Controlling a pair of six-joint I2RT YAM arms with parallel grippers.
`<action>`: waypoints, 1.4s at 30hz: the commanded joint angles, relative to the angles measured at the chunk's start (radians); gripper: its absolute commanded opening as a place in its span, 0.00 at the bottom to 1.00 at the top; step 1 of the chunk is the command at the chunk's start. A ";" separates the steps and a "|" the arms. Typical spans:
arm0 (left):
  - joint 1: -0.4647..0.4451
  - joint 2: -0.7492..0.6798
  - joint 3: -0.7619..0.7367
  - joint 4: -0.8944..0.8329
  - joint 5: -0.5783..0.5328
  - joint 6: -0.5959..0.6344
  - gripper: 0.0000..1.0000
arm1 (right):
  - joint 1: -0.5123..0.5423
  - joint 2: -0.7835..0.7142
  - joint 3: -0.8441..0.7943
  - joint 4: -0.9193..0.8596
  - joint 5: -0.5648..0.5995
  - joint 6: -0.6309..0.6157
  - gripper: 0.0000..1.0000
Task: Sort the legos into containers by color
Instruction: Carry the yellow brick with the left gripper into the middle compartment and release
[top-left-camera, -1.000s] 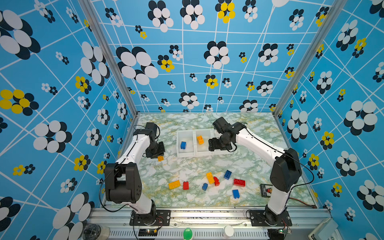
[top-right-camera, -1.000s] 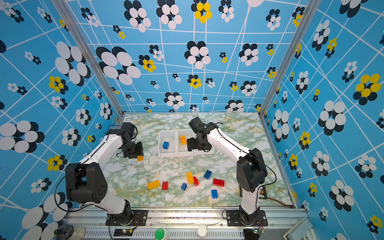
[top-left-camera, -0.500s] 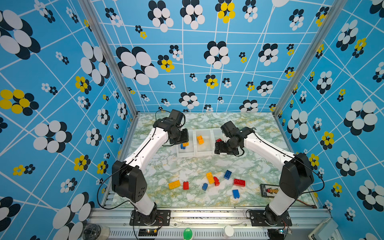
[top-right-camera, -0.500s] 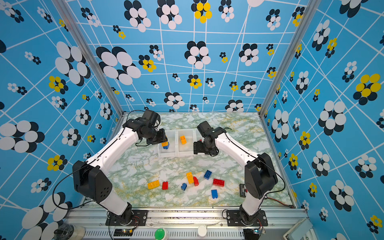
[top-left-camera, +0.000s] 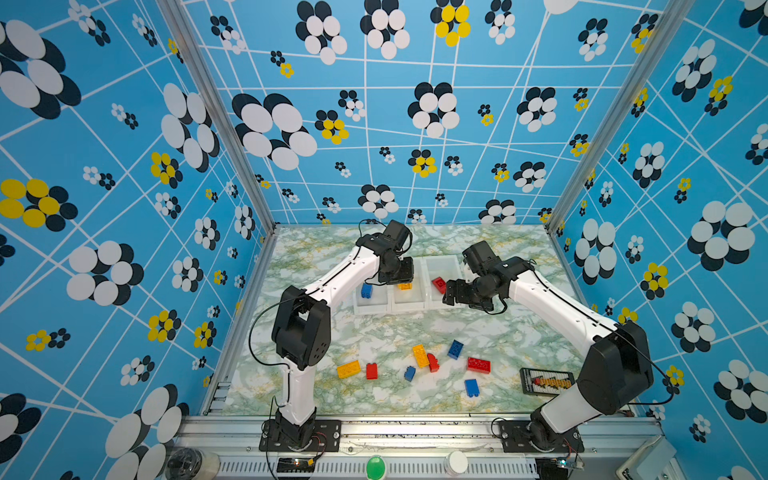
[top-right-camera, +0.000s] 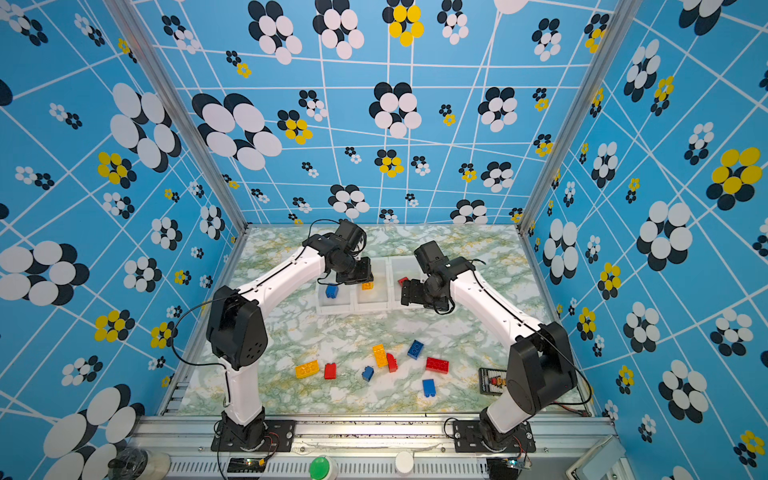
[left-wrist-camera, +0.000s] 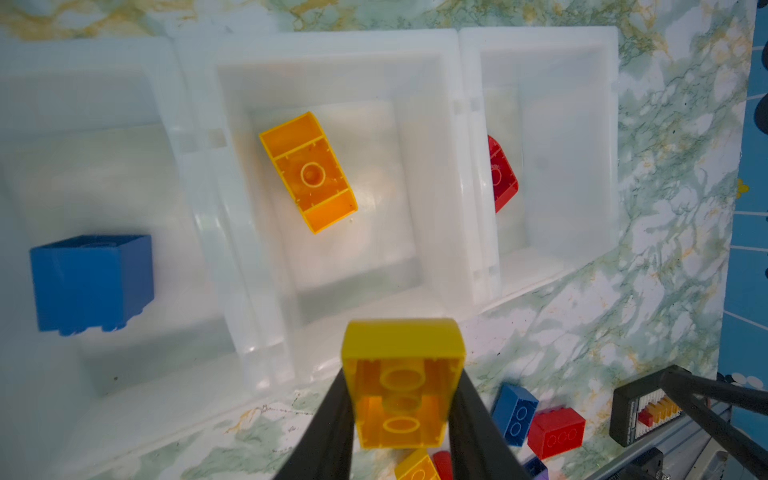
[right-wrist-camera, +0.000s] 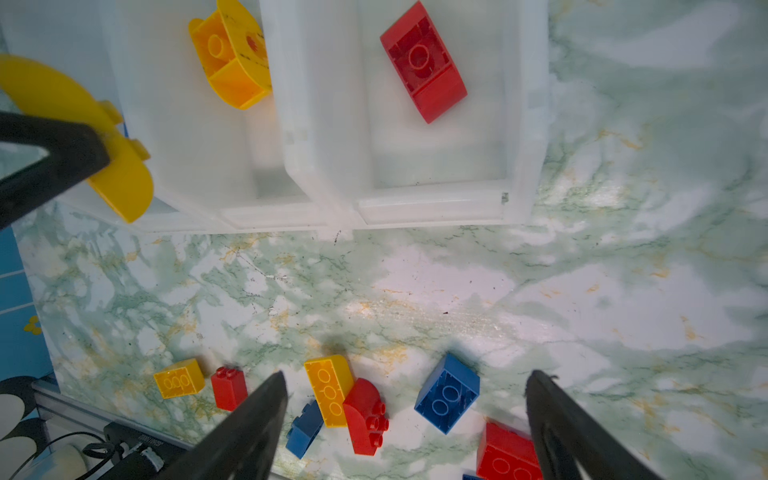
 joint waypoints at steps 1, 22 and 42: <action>-0.010 0.058 0.076 0.010 -0.023 0.023 0.17 | -0.012 -0.032 -0.020 -0.019 -0.007 0.004 0.91; -0.027 0.167 0.156 -0.001 -0.055 0.048 0.59 | -0.034 -0.052 -0.048 -0.042 0.011 0.030 0.91; -0.008 -0.014 0.005 0.133 0.023 0.064 0.87 | -0.033 -0.143 -0.235 -0.101 0.054 0.141 0.95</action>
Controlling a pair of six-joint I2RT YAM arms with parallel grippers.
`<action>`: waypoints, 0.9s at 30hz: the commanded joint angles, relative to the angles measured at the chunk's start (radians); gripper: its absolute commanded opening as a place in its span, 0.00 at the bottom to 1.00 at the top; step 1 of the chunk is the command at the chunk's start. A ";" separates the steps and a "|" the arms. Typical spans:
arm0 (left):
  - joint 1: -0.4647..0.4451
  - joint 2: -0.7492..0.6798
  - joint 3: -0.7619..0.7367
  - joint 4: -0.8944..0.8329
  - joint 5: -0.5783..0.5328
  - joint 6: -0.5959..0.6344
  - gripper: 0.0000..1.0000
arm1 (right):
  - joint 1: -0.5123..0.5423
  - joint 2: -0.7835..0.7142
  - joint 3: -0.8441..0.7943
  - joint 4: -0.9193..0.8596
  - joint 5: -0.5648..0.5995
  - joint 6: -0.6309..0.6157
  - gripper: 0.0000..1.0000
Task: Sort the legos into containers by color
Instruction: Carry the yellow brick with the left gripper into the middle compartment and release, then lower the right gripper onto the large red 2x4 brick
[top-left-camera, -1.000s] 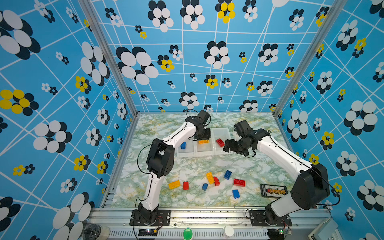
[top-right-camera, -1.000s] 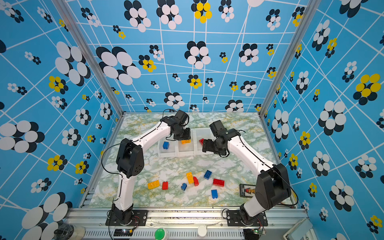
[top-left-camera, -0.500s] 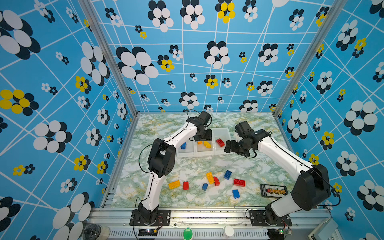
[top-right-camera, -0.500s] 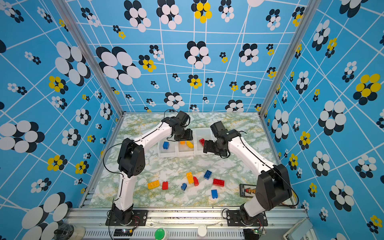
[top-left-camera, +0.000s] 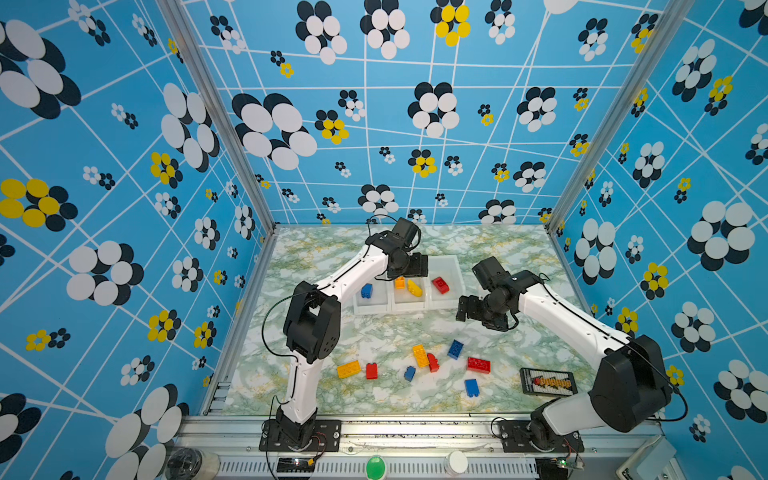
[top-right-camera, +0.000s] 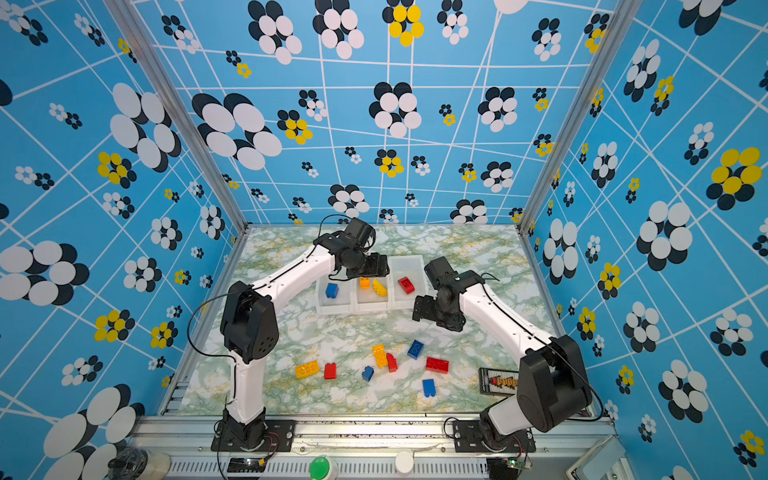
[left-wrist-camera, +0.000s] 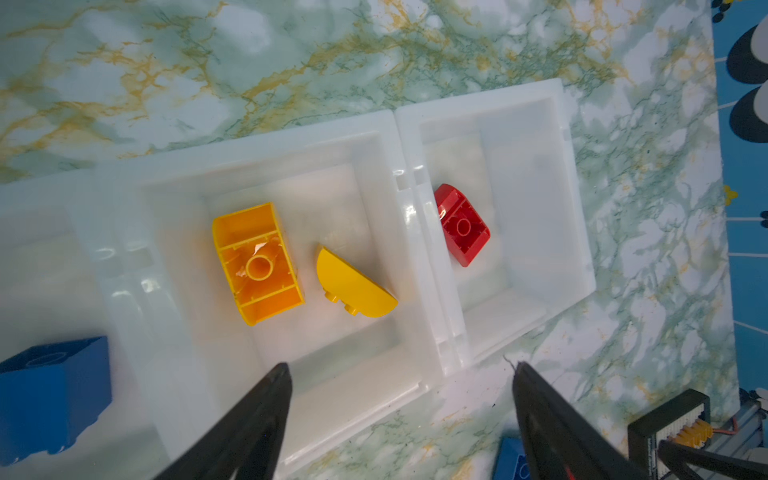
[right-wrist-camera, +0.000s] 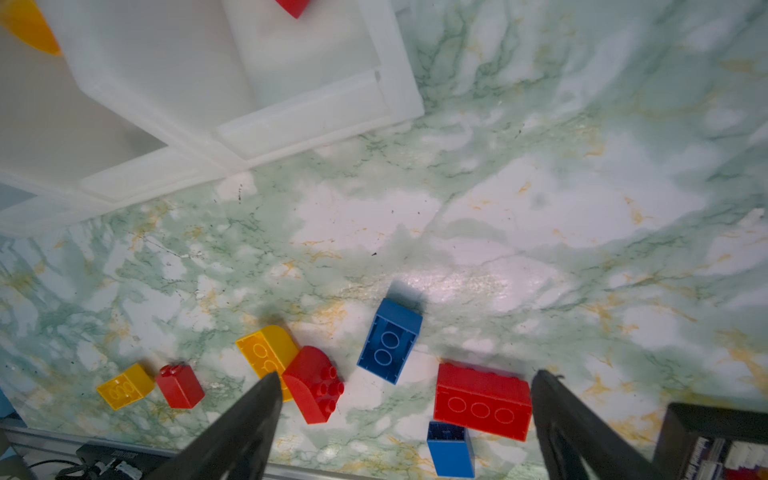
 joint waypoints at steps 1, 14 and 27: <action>0.015 -0.062 -0.044 0.045 0.043 0.016 0.88 | -0.004 -0.038 -0.054 -0.041 0.023 0.042 0.95; 0.072 -0.209 -0.234 0.154 0.125 -0.009 1.00 | 0.065 -0.113 -0.209 -0.060 0.099 0.125 0.98; 0.089 -0.301 -0.343 0.199 0.141 0.004 0.99 | 0.150 -0.121 -0.289 0.001 0.122 0.205 0.97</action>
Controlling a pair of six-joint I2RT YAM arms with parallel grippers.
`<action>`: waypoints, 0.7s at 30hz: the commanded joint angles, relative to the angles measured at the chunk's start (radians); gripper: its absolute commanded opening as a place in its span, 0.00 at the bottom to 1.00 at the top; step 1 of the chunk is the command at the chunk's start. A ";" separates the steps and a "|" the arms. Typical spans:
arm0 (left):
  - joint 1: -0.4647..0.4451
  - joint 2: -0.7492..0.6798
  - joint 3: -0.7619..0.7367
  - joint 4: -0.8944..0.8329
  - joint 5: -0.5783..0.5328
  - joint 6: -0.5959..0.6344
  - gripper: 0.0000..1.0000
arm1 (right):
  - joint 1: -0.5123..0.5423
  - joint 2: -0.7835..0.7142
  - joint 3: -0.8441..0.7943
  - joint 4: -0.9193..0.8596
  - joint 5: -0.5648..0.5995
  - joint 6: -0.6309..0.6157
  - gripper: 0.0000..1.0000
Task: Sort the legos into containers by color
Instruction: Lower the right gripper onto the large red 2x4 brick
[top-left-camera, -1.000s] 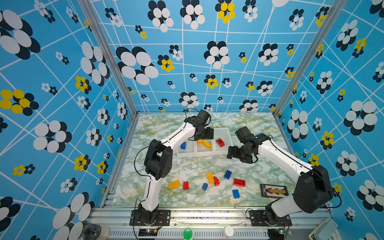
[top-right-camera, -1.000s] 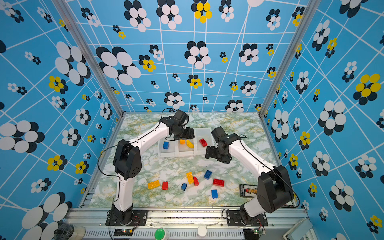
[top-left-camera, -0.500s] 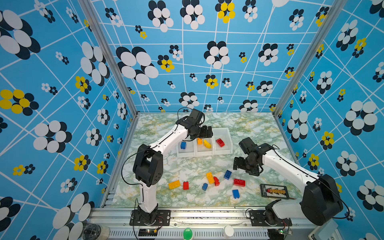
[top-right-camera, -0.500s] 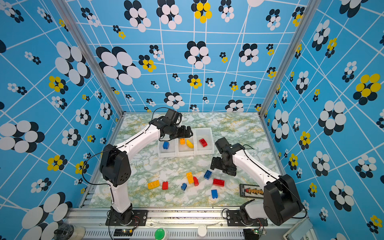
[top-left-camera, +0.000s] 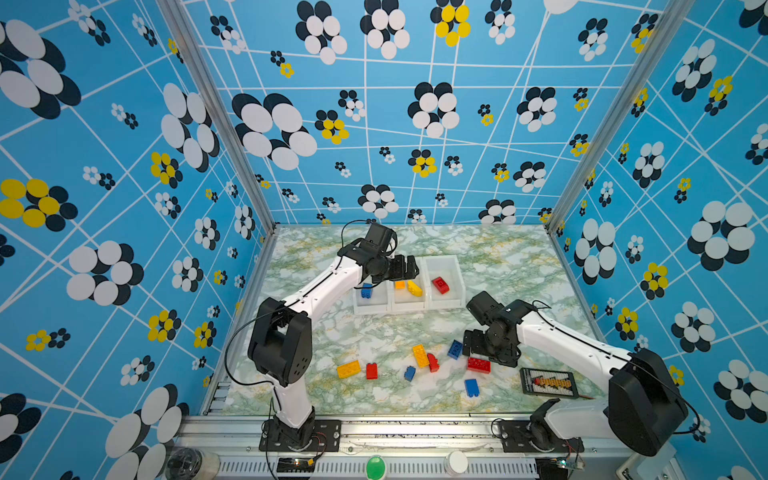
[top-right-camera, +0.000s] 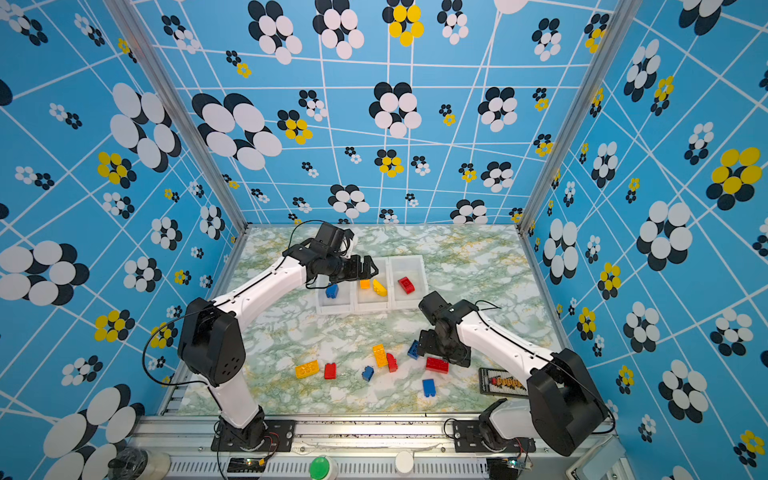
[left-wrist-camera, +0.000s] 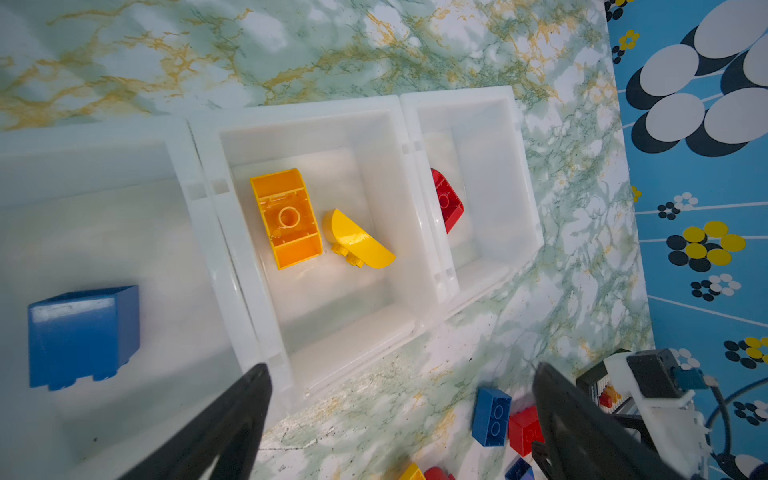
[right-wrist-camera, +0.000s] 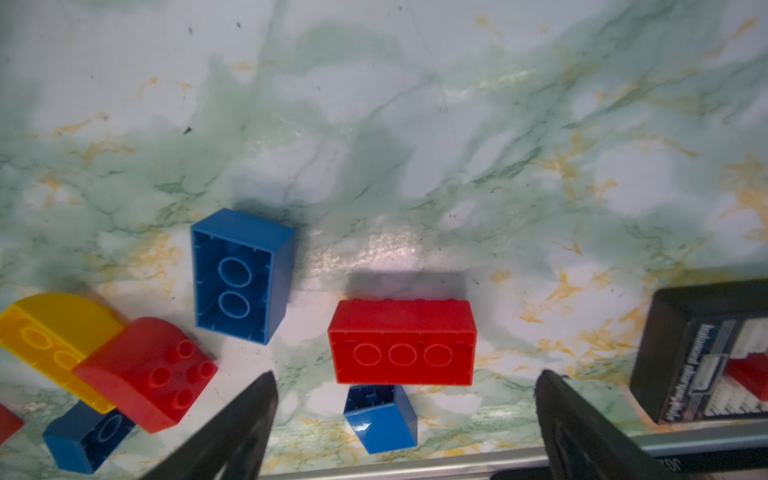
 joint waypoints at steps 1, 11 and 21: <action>0.006 -0.051 -0.027 0.030 0.013 0.011 0.99 | 0.013 -0.016 -0.022 0.015 0.023 0.027 0.96; 0.008 -0.085 -0.036 -0.029 -0.054 0.065 0.99 | 0.037 0.027 -0.040 0.054 0.026 0.022 0.87; 0.008 -0.111 -0.085 0.027 -0.030 0.037 0.99 | 0.044 0.064 -0.066 0.074 0.026 0.019 0.85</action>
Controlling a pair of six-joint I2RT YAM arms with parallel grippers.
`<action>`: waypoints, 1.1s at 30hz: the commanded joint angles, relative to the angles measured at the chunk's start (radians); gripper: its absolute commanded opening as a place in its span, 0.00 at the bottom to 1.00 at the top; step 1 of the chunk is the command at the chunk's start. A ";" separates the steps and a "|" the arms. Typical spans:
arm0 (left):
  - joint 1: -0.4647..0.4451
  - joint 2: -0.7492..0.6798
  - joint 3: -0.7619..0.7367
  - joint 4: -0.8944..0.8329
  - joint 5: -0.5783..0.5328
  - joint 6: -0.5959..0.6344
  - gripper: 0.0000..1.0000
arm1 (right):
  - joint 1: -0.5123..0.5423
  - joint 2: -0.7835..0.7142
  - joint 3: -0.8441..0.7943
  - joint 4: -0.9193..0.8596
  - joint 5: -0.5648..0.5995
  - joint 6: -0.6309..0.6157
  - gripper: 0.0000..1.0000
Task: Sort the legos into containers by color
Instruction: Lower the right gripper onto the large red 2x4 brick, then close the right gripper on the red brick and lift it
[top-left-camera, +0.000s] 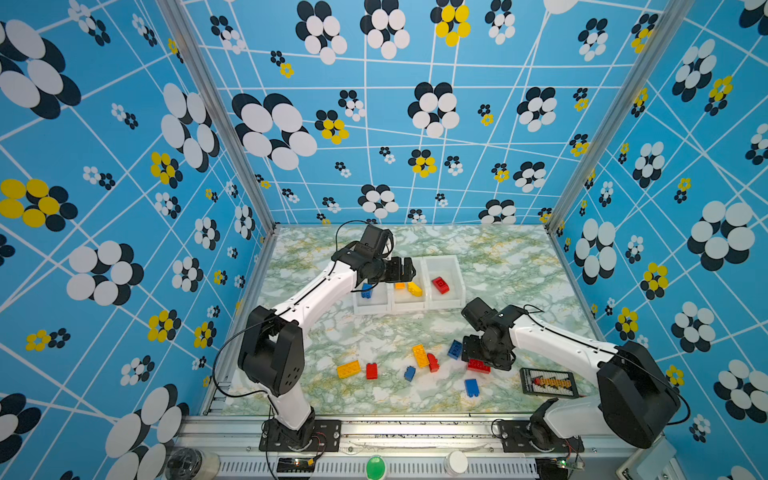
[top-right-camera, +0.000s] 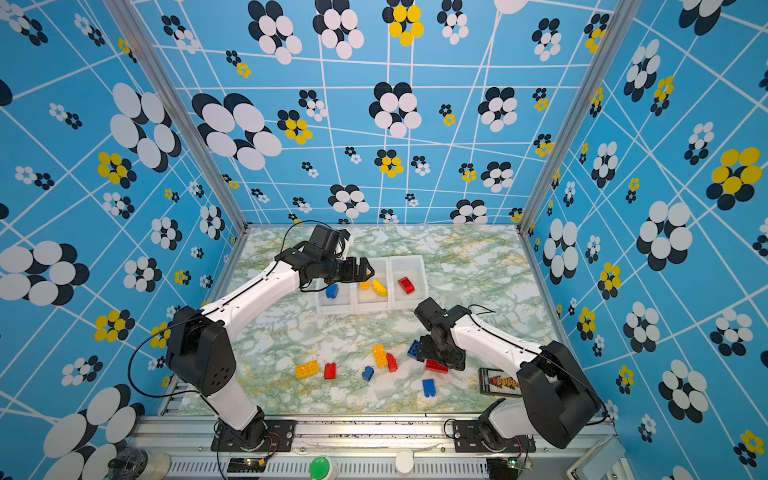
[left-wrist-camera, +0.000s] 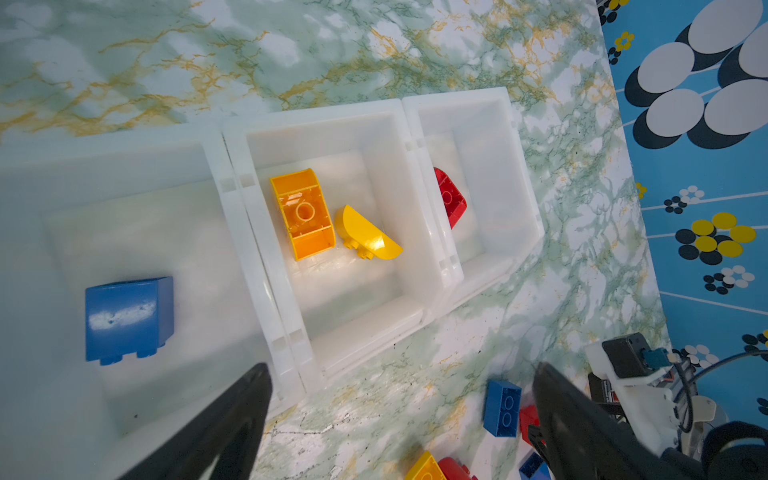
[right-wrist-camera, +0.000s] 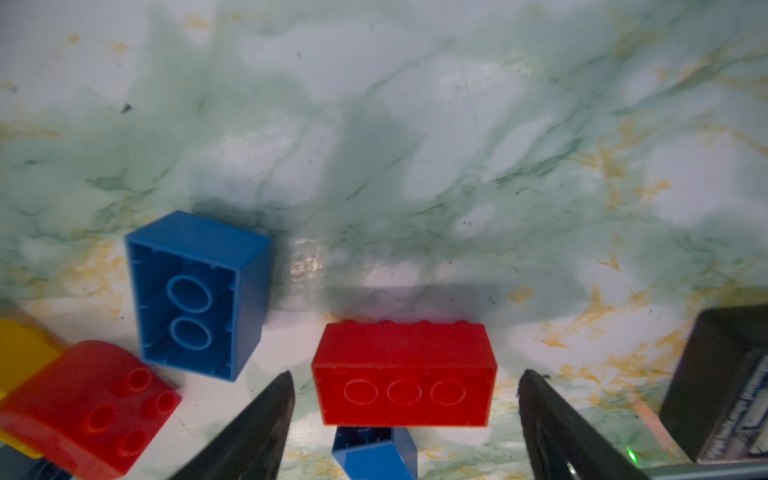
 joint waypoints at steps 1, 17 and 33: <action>0.008 -0.046 -0.027 0.020 0.003 0.000 0.99 | 0.012 0.018 -0.019 0.005 0.020 0.008 0.85; 0.021 -0.065 -0.057 0.034 0.027 0.001 0.99 | 0.022 0.063 -0.015 0.025 0.018 0.014 0.74; 0.059 -0.136 -0.134 0.090 0.072 -0.003 0.99 | 0.023 -0.013 0.079 -0.072 0.045 0.042 0.62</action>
